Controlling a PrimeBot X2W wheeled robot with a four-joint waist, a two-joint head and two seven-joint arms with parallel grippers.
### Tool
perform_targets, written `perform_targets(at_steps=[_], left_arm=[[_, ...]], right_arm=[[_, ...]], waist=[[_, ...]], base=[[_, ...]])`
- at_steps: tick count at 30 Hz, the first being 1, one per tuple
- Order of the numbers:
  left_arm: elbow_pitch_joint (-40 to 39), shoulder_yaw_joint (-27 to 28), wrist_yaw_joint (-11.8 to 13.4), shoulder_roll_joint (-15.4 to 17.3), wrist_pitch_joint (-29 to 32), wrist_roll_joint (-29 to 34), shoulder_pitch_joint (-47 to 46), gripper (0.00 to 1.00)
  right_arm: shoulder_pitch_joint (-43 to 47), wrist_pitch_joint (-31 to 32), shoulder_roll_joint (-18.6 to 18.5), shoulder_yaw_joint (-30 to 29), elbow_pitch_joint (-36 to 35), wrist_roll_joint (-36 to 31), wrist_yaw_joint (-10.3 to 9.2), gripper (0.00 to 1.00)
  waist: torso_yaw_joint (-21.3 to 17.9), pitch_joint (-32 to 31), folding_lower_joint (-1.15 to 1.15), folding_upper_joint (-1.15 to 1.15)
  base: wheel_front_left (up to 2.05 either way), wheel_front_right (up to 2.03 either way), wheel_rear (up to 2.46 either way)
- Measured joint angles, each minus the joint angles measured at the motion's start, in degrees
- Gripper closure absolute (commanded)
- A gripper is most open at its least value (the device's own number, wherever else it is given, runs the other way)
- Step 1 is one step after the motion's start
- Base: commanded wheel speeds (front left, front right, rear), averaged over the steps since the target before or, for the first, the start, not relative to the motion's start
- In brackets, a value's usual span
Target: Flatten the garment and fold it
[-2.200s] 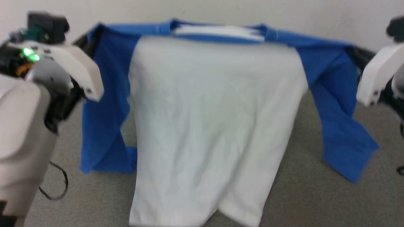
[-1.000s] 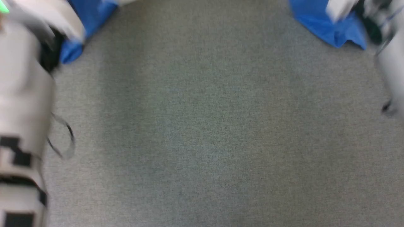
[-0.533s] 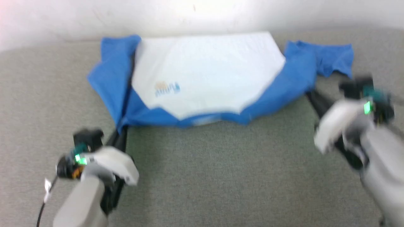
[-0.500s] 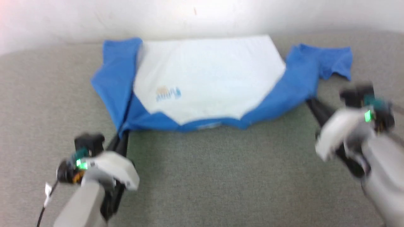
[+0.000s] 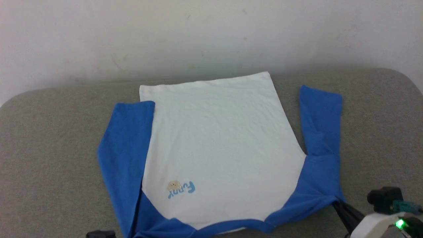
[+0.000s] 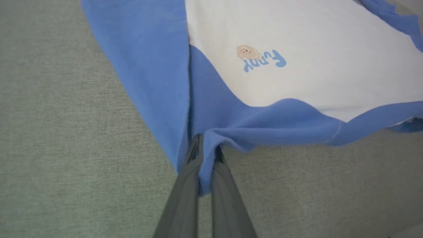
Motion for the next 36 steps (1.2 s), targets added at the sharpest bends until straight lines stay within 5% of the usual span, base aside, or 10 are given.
perform_targets(at_steps=[12, 13, 14, 15, 16, 25, 31, 36], left_arm=[[-3.83, -0.81, 2.96, 1.80, 4.93, -2.67, 8.46, 1.00], [-3.34, -0.96, 2.85, 1.41, 4.78, -3.02, 8.43, 1.00], [-2.86, -0.96, 2.35, 0.54, 4.69, -3.90, 8.31, 0.85], [-2.29, -1.20, 1.68, -0.35, 4.68, -4.94, 8.09, 0.14], [-1.82, -1.43, 1.04, -1.02, 4.16, -5.32, 7.95, 0.00], [-6.38, 6.91, 0.55, -3.19, -5.73, -8.44, 5.19, 0.00], [-6.71, 12.85, 2.00, -1.41, -10.32, -6.26, -4.65, 0.00], [-0.29, 14.51, 0.31, 0.47, -10.92, -5.45, -16.63, 0.00]], right_arm=[[17.03, 15.13, 7.42, -5.78, -11.48, -6.72, -0.01, 0.95], [17.25, 15.70, 8.09, -5.53, -11.41, -6.37, -0.05, 0.72], [17.31, 15.75, 8.38, -4.97, -11.40, -6.32, -0.05, 0.50], [17.30, 15.38, 8.40, -4.49, -11.40, -6.53, -0.05, 0.00], [17.27, 14.66, 8.46, -4.37, -11.50, -6.69, -0.07, 0.00], [13.89, -1.08, 11.70, -8.02, -19.68, -10.14, -0.05, 0.00], [8.23, -2.67, 14.35, -10.24, -22.40, -13.71, -0.07, 0.00], [3.57, -2.47, 15.52, -11.51, -25.07, -14.99, -0.07, 0.00]], waist=[[0.43, -2.28, 0.01, 0.00], [0.38, -2.11, 0.02, 0.00], [0.35, -1.96, 0.02, 0.00], [0.36, -1.83, 0.02, 0.00], [0.39, -1.75, 0.02, 0.00], [-0.02, -0.88, 0.01, 0.00], [-0.58, 1.71, 0.02, 0.00], [-1.23, 5.33, 0.03, 0.00]], base=[[0.00, 0.00, 0.00], [0.00, 0.00, 0.00], [0.00, 0.00, 0.00], [0.00, 0.00, 0.00], [0.00, 0.00, 0.00], [0.00, 0.00, 0.00], [0.00, 0.00, 0.00], [0.00, 0.00, 0.00]])
